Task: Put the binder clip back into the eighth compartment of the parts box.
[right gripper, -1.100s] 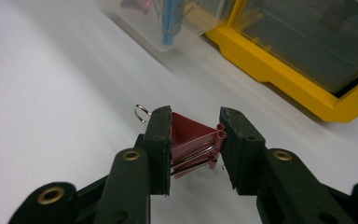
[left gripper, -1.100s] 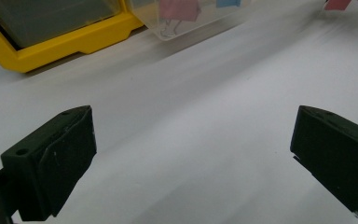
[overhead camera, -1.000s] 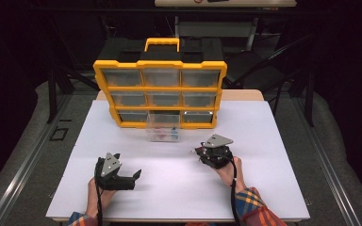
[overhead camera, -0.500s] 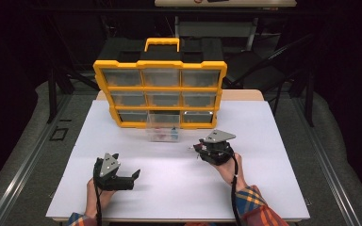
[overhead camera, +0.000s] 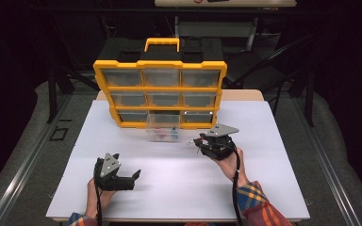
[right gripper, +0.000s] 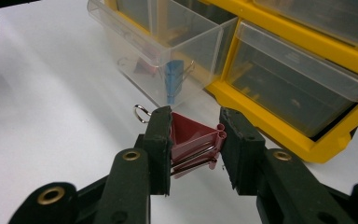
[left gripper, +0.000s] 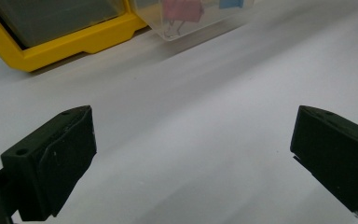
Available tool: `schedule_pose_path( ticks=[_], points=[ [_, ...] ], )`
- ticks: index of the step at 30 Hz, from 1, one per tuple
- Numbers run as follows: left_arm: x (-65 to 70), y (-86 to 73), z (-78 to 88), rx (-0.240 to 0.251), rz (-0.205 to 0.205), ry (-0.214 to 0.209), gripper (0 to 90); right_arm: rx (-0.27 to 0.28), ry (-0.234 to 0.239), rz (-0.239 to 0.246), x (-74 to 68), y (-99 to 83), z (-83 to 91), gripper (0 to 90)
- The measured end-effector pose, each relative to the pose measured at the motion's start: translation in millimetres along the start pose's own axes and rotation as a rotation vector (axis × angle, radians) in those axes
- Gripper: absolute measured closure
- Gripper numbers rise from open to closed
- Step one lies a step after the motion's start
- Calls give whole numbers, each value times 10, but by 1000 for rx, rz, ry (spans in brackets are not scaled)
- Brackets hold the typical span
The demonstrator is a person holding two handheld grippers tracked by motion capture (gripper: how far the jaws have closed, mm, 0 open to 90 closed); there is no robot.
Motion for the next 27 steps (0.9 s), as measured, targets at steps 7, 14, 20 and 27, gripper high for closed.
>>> schedule_pose_path(
  ticks=[7,14,20,27],
  points=[
    [10,8,-17,1,-5,0,2,3,3,5,9,78,16,652],
    [18,12,-19,4,-7,0,2,12,1,12,8,191,30,652],
    [20,11,-23,6,-5,-4,2,19,4,17,16,309,17,652],
    [22,12,-24,6,-7,-3,1,37,0,23,43,480,2,652]
  ],
)
Point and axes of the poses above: each handheld gripper's, and its own axes: z roughly backward along the jaws, y roughly out of its top, x roughly to its right, the point moved 1 cm from there along -z, roughly forward along the jaws, and after that the axes turned 5 degrees about x, right-handed, at the moved point
